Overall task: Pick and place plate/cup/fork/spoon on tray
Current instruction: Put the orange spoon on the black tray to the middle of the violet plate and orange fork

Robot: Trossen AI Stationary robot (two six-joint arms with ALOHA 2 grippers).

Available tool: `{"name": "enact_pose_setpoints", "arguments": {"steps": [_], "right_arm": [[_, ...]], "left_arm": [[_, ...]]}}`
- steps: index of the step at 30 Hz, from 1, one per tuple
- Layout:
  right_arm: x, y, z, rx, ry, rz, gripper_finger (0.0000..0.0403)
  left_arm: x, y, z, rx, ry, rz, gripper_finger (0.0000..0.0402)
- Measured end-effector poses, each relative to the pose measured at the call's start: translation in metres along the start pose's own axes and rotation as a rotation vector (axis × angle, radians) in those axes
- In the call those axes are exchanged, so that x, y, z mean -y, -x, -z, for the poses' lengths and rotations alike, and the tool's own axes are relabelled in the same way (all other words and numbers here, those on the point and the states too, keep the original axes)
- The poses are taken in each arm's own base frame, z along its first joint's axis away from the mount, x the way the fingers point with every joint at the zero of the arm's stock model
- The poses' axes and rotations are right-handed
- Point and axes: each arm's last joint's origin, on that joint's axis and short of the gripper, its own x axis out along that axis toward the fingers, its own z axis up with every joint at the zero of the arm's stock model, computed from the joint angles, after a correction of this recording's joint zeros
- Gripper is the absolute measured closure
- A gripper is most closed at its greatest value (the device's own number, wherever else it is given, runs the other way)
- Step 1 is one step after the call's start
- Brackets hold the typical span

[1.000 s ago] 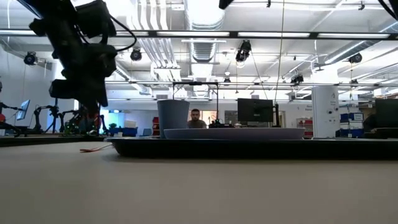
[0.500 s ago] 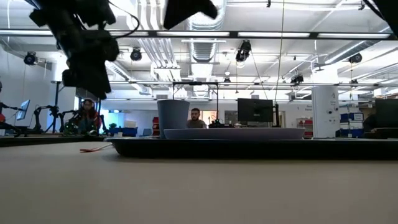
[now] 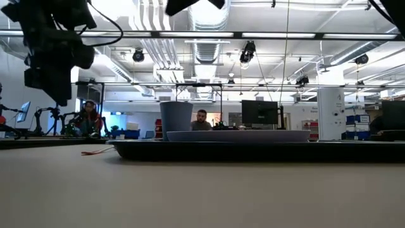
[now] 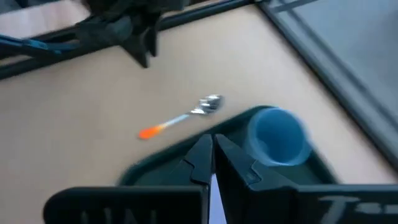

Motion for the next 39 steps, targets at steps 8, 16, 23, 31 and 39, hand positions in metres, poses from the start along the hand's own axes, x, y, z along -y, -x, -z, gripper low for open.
{"name": "enact_pose_setpoints", "arguments": {"steps": [8,16,23,31,39], "right_arm": [[0.028,0.056,0.002,-0.025,0.049,0.098,0.0394],[0.040,0.084,0.002,-0.023,0.160,0.097,0.0394],[0.045,0.089,0.007,-0.067,0.217,0.109,0.0394],[0.045,0.089,0.010,-0.108,0.234,0.092,0.0394],[0.047,0.090,0.014,-0.149,0.268,0.098,0.0394]], "left_arm": [[0.003,-0.038,-0.002,0.062,0.151,0.165,0.0265],[0.002,-0.072,-0.009,0.047,0.279,0.050,0.0265],[0.019,-0.097,-0.035,0.042,0.274,0.011,0.0265],[0.026,-0.126,-0.046,-0.068,0.279,-0.106,0.0266],[0.028,-0.135,-0.048,-0.129,0.214,-0.196,0.0358]]}}
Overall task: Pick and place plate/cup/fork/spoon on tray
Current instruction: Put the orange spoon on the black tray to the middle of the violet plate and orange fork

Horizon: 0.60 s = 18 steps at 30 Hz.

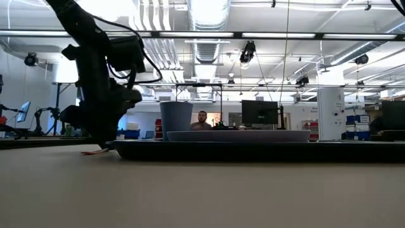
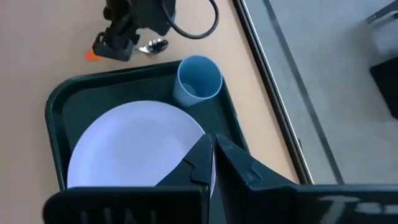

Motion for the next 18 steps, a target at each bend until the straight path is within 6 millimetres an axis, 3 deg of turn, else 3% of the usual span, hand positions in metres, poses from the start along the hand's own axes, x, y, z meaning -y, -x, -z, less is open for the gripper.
{"name": "enact_pose_setpoints", "arguments": {"steps": [2,10,18], "right_arm": [[0.000,0.000,0.001,-0.007,0.003,0.001,0.0394],[0.000,-0.001,0.001,-0.010,0.006,0.010,0.0394],[-0.006,-0.015,0.007,-0.059,-0.039,0.024,0.0394]], "left_arm": [[-0.001,0.001,0.001,0.005,-0.009,-0.001,0.0388],[0.002,0.009,-0.001,0.060,-0.023,0.020,0.0400],[0.000,0.058,0.000,0.287,-0.034,0.134,0.0401]]}}
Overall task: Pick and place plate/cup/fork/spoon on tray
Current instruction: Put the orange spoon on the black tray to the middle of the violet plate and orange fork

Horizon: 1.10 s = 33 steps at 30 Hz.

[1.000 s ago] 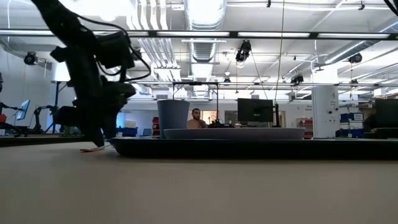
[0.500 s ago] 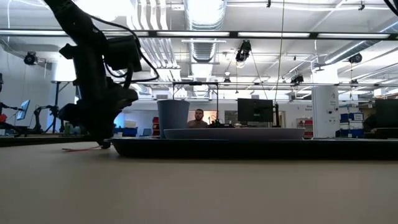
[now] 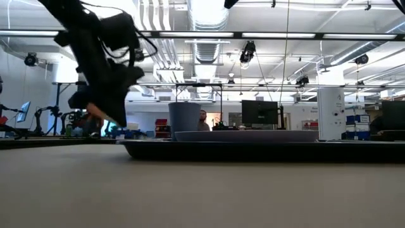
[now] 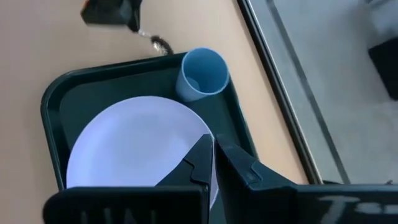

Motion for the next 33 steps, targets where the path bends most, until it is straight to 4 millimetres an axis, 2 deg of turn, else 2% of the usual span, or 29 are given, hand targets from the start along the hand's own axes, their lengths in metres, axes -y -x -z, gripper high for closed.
{"name": "enact_pose_setpoints", "arguments": {"steps": [9,18,27,33], "right_arm": [[-0.014,-0.028,0.001,0.007,-0.075,-0.002,0.0394],[-0.039,-0.074,-0.001,0.133,-0.197,-0.061,0.0394],[-0.068,-0.126,0.006,0.301,-0.330,-0.336,0.0394],[-0.078,-0.141,0.006,0.502,-0.393,-0.521,0.0394]], "left_arm": [[-0.017,0.056,0.004,0.154,0.005,0.013,0.0400],[-0.028,0.087,0.006,0.330,-0.021,0.031,0.0401],[-0.032,0.110,0.006,0.439,-0.054,0.107,0.0401],[-0.034,0.125,0.006,0.502,-0.094,0.193,0.0401]]}}
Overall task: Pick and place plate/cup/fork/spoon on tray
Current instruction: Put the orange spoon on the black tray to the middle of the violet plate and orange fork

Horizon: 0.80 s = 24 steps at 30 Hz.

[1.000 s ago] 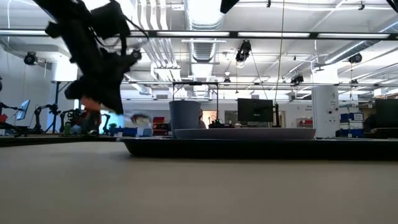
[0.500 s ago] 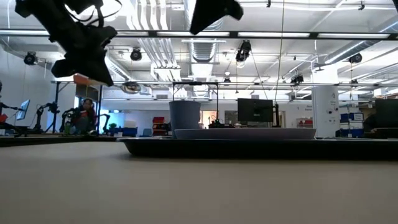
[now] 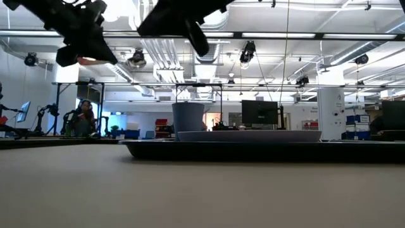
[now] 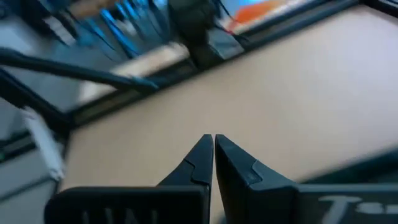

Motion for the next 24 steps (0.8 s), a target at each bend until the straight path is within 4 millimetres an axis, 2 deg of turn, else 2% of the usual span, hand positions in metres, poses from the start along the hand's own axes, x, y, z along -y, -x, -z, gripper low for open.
{"name": "enact_pose_setpoints", "arguments": {"steps": [6,12,19,24], "right_arm": [[0.005,-0.004,0.002,0.181,-0.034,-0.132,0.0394],[0.023,-0.008,0.010,0.352,-0.075,-0.333,0.0394],[0.051,-0.038,0.027,0.405,-0.222,-0.477,0.0394],[0.048,-0.060,0.017,0.399,-0.268,-0.558,0.0394]], "left_arm": [[0.004,0.014,-0.011,0.098,-0.027,0.121,0.0402],[0.004,0.019,-0.012,0.116,-0.039,0.160,0.0401],[0.010,0.016,-0.017,0.154,-0.058,0.209,0.0401],[0.016,0.008,-0.019,0.148,-0.060,0.248,0.0401]]}}
